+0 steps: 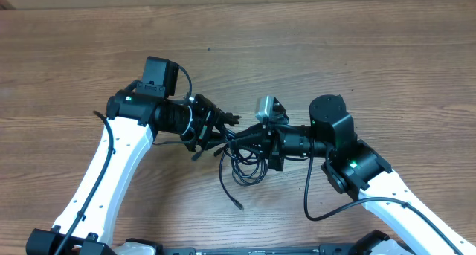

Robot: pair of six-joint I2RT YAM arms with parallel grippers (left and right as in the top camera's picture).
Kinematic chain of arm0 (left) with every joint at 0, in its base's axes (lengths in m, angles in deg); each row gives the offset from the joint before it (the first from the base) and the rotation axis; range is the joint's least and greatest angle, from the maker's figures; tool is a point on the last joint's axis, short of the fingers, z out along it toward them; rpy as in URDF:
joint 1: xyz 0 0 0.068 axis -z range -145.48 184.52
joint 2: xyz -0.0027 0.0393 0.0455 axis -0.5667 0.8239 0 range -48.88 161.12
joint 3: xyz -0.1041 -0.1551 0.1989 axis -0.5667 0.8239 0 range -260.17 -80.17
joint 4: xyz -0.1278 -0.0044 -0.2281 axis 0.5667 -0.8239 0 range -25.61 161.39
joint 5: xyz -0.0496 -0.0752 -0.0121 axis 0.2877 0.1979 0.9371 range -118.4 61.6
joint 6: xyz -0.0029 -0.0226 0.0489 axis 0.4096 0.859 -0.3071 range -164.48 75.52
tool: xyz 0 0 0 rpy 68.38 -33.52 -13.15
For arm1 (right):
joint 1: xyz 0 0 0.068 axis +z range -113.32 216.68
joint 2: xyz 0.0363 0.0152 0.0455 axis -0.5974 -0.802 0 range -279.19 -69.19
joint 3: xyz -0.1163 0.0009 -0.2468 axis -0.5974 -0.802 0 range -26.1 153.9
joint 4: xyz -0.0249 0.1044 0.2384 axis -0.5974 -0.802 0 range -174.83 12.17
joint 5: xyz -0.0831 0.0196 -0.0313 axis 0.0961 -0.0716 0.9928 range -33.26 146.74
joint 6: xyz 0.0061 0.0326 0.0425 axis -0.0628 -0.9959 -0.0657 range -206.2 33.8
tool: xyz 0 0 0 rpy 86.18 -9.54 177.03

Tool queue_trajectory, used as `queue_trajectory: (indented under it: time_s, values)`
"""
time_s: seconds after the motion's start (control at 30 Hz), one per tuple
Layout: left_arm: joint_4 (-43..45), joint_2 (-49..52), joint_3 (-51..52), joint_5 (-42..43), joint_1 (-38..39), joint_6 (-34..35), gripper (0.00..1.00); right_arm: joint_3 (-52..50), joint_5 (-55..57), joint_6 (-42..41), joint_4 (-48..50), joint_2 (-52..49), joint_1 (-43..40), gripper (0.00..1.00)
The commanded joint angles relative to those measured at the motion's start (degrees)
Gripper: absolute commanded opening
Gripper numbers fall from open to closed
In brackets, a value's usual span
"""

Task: Untangle cables
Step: 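Pull the grippers apart to stretch the cable bundle between them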

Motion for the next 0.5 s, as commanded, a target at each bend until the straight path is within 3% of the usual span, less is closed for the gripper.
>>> queue_trajectory:
  time_s: [0.0, 0.03, 0.13, 0.27, 0.47]
  values:
    - [-0.15, 0.07, -1.33, 3.67, -0.33, 2.27, 0.40, 1.31, -0.52, -0.22, 1.70, 1.64, -0.28, 0.04]
    - [-0.15, 0.07, -1.33, 3.65, -0.33, 2.23, 0.41, 1.31, -0.55, -0.22, 1.84, 1.68, -0.52, 0.04]
    - [-0.13, 0.07, -1.33, 3.56, -0.33, 2.25, 0.60, 1.31, -0.57, -0.66, 1.84, 1.75, -1.73, 0.04]
    - [-0.13, 0.07, -1.33, 2.99, -1.44, 2.23, 0.75, 1.31, -3.52, -1.27, 1.88, 2.21, -4.70, 0.04]
    - [-0.13, 0.07, -1.33, 3.04, -5.49, 2.01, 0.73, 1.31, -9.09, -1.29, 2.75, 3.61, -7.78, 0.04]
